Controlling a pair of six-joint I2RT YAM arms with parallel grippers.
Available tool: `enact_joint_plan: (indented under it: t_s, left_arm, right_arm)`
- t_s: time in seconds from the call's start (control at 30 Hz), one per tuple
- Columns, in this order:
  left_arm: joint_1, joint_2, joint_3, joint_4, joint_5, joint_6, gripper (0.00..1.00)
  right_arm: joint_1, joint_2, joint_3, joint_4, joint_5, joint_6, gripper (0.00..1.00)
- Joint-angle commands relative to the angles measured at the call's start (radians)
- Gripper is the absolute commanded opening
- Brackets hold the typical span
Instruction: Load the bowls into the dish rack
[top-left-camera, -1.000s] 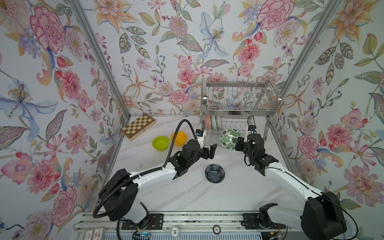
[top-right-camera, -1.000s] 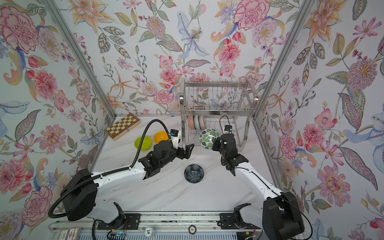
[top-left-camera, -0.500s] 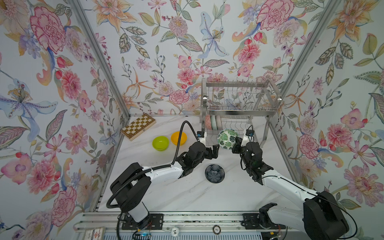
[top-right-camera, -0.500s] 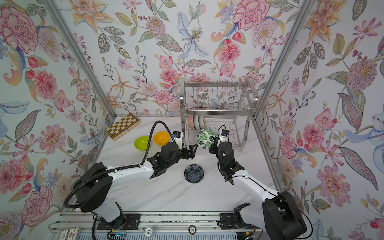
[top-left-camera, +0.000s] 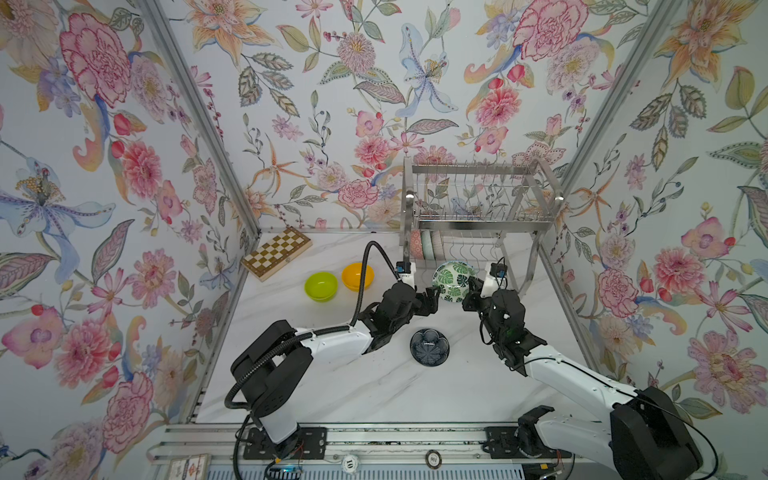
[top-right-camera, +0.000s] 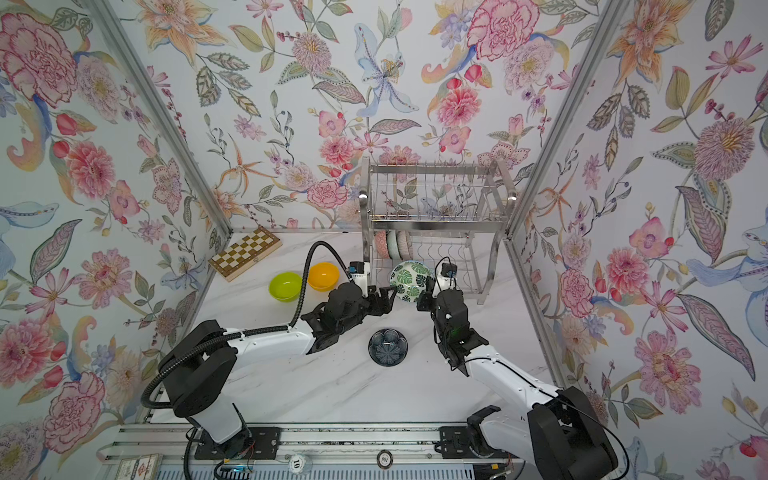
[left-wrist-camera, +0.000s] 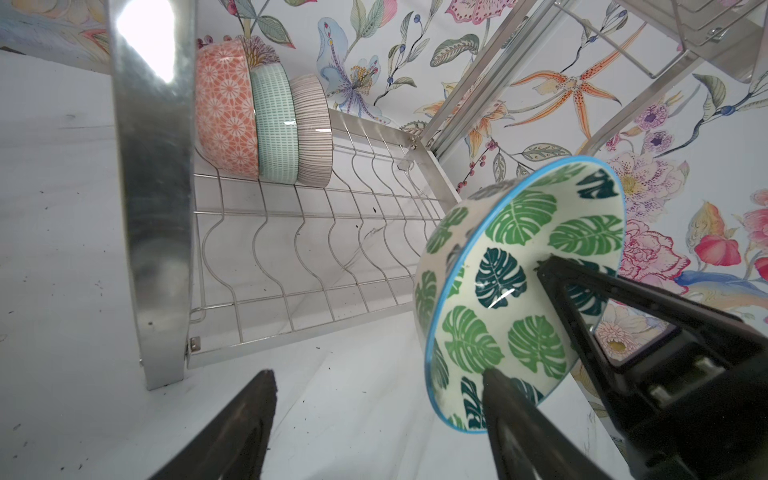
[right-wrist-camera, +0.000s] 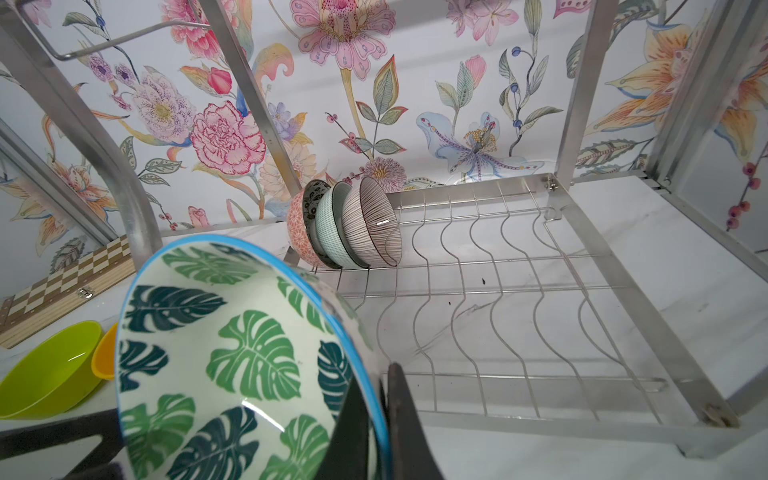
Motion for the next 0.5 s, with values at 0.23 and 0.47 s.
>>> enact_joint_plan:
  t_s: [0.23,0.47]
  left_arm:
    - [-0.01,0.041,0.045,0.065,0.006,-0.01,0.48]
    - [-0.011,0.046,0.041,0.088,0.003,-0.007,0.35]
  right_arm:
    - [0.035,-0.005,-0.019,0.135,-0.011,-0.034,0.03]
    - [0.051,-0.003,-0.027,0.161,-0.039,-0.047,0.03]
